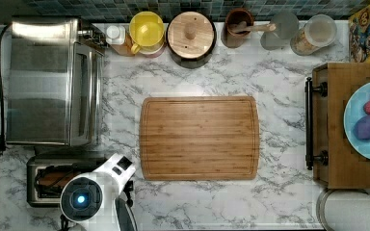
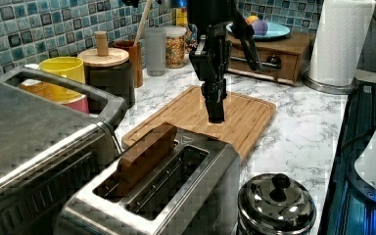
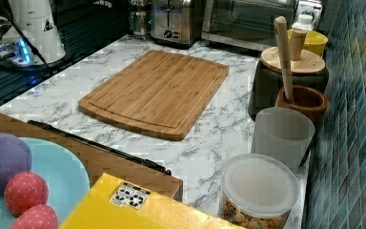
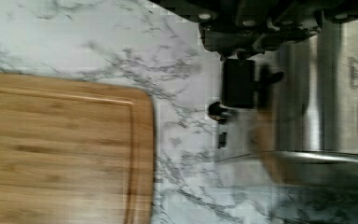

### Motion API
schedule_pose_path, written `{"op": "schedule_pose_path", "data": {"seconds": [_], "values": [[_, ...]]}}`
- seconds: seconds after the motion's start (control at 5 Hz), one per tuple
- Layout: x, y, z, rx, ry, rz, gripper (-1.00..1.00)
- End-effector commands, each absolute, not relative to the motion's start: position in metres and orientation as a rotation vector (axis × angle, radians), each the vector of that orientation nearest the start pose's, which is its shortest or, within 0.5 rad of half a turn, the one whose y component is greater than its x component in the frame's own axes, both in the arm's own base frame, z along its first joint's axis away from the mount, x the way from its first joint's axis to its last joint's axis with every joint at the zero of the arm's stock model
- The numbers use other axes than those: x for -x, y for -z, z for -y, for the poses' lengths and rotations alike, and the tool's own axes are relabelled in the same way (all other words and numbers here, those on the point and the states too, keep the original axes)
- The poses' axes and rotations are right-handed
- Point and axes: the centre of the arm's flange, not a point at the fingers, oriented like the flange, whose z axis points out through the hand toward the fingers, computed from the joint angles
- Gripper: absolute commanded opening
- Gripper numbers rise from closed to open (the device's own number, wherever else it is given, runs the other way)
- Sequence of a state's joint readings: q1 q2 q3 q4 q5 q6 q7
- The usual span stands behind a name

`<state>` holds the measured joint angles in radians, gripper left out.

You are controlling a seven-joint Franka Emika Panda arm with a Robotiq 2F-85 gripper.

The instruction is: Turn on the toaster.

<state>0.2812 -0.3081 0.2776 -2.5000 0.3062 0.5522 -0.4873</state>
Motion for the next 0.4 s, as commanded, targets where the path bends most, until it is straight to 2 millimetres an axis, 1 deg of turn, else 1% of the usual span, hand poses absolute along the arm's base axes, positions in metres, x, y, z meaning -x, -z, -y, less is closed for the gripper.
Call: {"op": "schedule_pose_path", "data": {"seconds": [0.2, 0.4], "values": [[-0.3559, -0.3752, -0.2530, 3.019, -0.153, 0.110, -1.00], [-0.3616, -0.3721, -0.2478, 3.020, -0.164, 0.071, -1.00]]}}
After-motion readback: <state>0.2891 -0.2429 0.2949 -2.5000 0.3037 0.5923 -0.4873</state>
